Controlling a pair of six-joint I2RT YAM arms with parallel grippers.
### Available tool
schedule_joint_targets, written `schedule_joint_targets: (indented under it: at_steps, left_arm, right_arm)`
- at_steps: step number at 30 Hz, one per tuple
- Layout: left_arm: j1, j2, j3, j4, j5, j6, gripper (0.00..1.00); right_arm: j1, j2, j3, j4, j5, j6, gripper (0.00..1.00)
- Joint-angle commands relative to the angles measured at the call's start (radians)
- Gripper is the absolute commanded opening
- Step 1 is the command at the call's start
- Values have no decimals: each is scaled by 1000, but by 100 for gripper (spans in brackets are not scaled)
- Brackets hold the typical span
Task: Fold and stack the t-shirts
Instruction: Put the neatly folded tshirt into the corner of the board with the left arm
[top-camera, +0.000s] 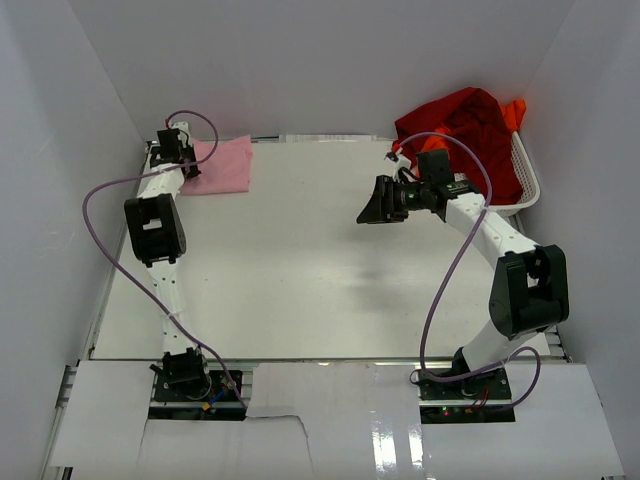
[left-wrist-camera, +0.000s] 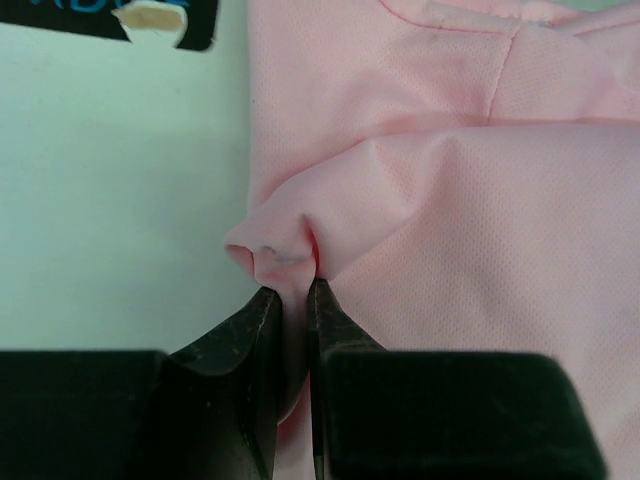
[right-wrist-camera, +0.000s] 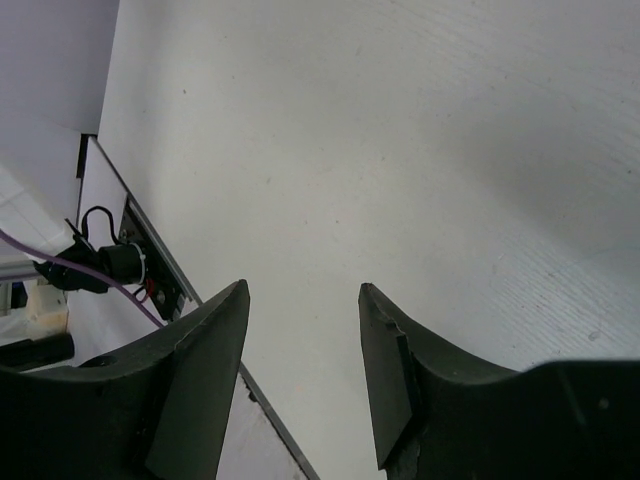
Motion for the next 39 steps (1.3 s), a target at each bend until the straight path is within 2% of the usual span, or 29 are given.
schedule_joint_targets:
  at_steps: [1, 3, 7, 13, 18, 20, 21, 25, 28, 33, 39]
  left_arm:
    - [60, 46, 38, -13, 10, 21, 0]
    - [78, 60, 60, 8, 51, 27, 0]
    - [124, 108, 145, 8, 28, 51, 0]
    - [189, 111, 158, 71, 68, 68, 0]
    - [189, 111, 156, 128, -19, 120, 0]
    - [189, 112, 152, 137, -13, 131, 0]
    - [189, 111, 152, 149, -9, 125, 18]
    - [186, 83, 112, 197, 32, 76, 61]
    - [177, 20, 37, 254, 53, 79, 78]
    - [157, -84, 20, 257, 54, 84, 93]
    - [131, -268, -63, 283, -27, 85, 95]
  right_arm:
    - [14, -40, 1, -79, -8, -31, 54]
    - [17, -42, 8, -112, -8, -35, 54]
    - [27, -34, 24, -155, -13, -37, 55]
    - [34, -20, 55, -212, -19, -38, 55]
    - [40, -14, 44, -217, -25, -35, 55]
    - [45, -16, 29, -208, -27, -31, 55]
    - [47, -17, 18, -200, -30, -28, 55]
    - [56, -37, -49, -157, -36, -8, 55]
    - [60, -49, -68, -149, -36, -8, 55]
    - [65, -82, -86, -136, -42, -8, 55]
    - [83, -160, -137, -123, -48, -1, 55]
